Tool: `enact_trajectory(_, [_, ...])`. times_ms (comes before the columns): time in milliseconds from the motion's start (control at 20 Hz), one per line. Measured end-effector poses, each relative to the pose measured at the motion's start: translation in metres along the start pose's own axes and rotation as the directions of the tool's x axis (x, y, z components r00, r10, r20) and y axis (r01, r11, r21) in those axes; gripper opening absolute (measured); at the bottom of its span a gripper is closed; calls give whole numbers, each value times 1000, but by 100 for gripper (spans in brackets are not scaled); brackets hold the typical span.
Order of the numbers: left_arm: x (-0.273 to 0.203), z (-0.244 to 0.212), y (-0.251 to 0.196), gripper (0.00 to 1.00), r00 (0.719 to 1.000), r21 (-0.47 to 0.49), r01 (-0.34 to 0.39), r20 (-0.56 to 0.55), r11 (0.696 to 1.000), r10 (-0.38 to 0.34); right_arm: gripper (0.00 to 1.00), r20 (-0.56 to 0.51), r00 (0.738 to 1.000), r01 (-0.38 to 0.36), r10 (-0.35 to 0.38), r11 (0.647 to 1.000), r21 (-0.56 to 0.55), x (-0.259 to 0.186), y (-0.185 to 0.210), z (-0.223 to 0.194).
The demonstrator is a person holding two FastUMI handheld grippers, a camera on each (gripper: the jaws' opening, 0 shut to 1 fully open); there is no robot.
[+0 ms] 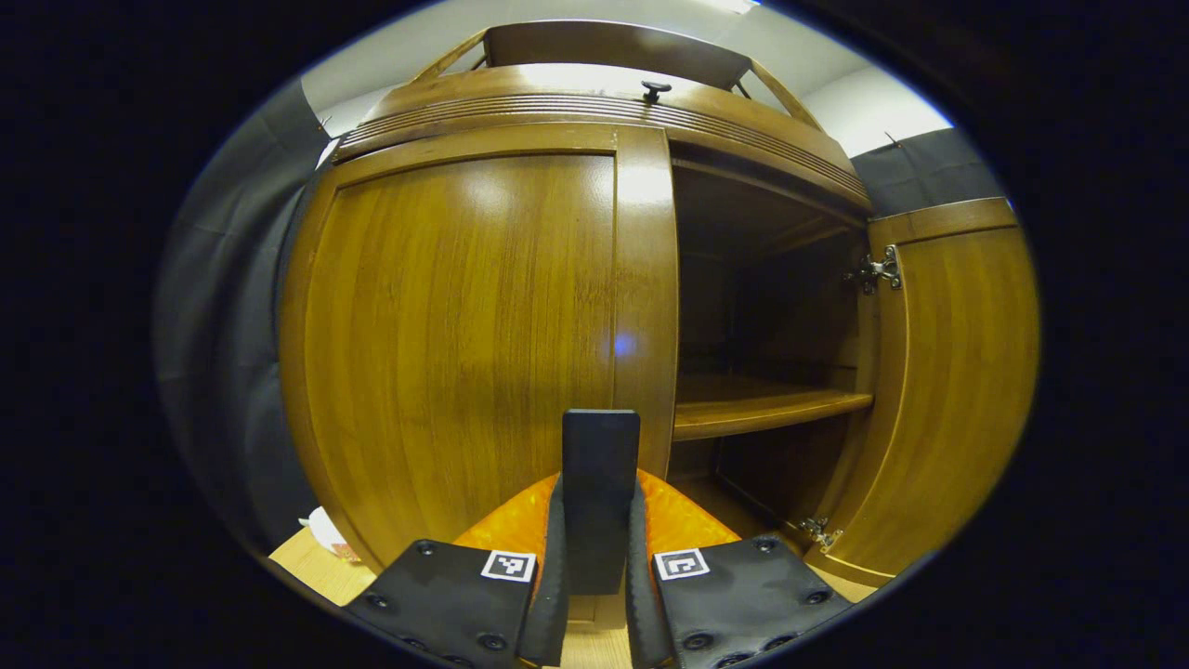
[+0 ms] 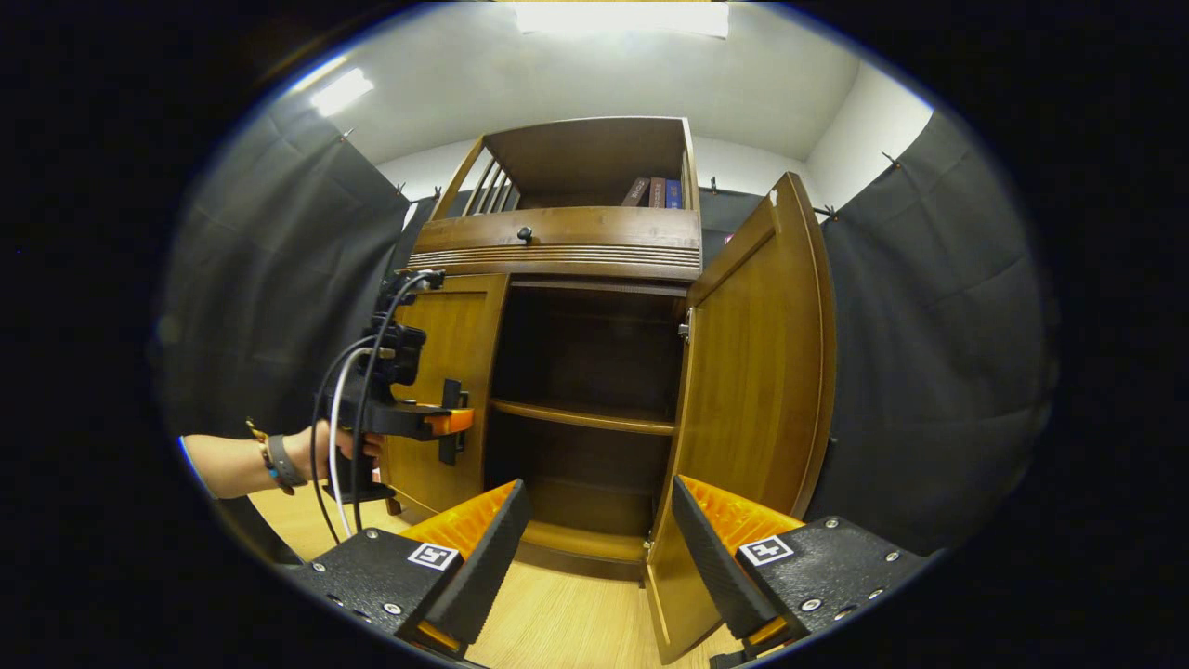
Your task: Open the right door of the double-door shoe cabinet with the right hand, and open the left door with the left hand.
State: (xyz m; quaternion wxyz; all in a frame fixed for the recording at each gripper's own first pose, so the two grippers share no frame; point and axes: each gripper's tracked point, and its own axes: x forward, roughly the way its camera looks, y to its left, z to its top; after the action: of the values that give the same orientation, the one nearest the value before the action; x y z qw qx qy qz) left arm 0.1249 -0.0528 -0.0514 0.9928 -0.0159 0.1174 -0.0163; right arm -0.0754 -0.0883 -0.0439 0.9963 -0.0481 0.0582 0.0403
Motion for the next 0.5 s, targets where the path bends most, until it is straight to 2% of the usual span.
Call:
enact_trajectory(100, [-23,2,6,33,1000,22,-2,-12,1000,2,94,0,1000,2,-2,1000,2,-2,-1,0])
enact_trajectory(200, [-52,5,12,32,1000,36,2,-13,999,-1,98,6,1000,7,-8,1000,6,-4,-2,1])
enact_trajectory(350, [-97,11,34,32,1000,22,-13,7,1000,13,94,5,1000,4,-4,1000,4,-3,2,0])
enact_trajectory(400, [-110,10,40,32,1000,20,-20,19,1000,20,98,4,1000,6,-6,1000,4,-3,3,0])
enact_trajectory(450, [-121,11,49,32,999,20,-29,28,999,28,94,2,1000,4,-4,1000,7,-1,5,-1])
enact_trajectory(500, [-132,13,58,32,998,19,-41,39,999,40,98,2,1000,-1,1,1000,13,0,9,-1])
